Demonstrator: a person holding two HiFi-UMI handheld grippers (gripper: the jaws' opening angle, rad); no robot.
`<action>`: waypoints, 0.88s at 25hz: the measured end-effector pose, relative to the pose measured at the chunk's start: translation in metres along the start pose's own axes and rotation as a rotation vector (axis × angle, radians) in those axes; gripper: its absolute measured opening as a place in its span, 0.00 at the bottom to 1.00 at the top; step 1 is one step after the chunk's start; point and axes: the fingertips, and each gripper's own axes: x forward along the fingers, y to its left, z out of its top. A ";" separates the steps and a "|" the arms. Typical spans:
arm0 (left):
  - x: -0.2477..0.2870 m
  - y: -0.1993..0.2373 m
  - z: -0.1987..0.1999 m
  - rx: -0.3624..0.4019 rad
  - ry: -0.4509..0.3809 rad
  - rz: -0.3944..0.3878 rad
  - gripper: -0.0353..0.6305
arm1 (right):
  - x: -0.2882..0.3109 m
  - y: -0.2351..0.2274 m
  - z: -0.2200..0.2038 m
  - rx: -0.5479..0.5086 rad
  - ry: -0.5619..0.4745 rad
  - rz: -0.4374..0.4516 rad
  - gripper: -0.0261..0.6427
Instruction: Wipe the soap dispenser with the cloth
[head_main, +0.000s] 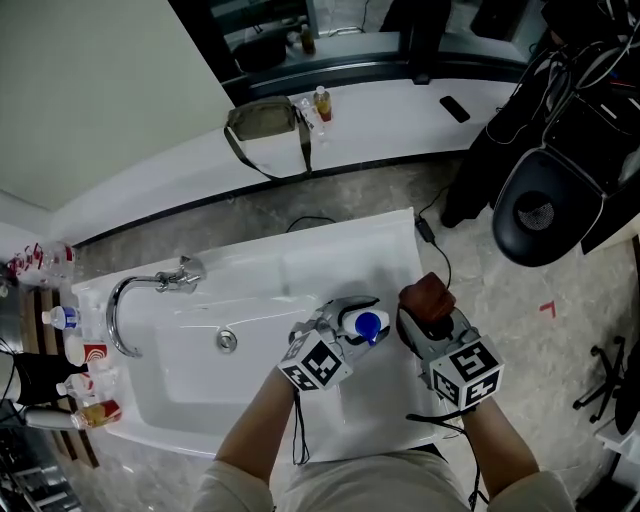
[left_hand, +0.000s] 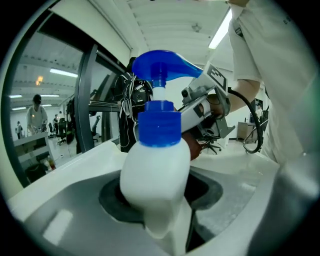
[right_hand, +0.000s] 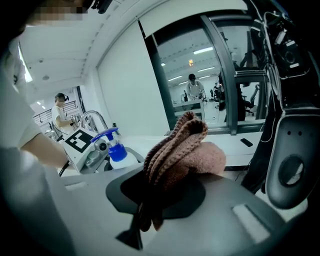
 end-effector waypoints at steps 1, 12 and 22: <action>-0.002 0.000 0.004 0.004 -0.012 0.014 0.36 | -0.001 0.001 0.000 0.001 0.002 0.000 0.16; -0.078 0.010 0.043 -0.090 -0.193 0.302 0.38 | -0.021 0.015 0.011 -0.003 -0.025 -0.031 0.16; -0.169 0.011 0.075 -0.178 -0.324 0.644 0.05 | -0.051 0.052 0.011 -0.050 -0.090 -0.144 0.16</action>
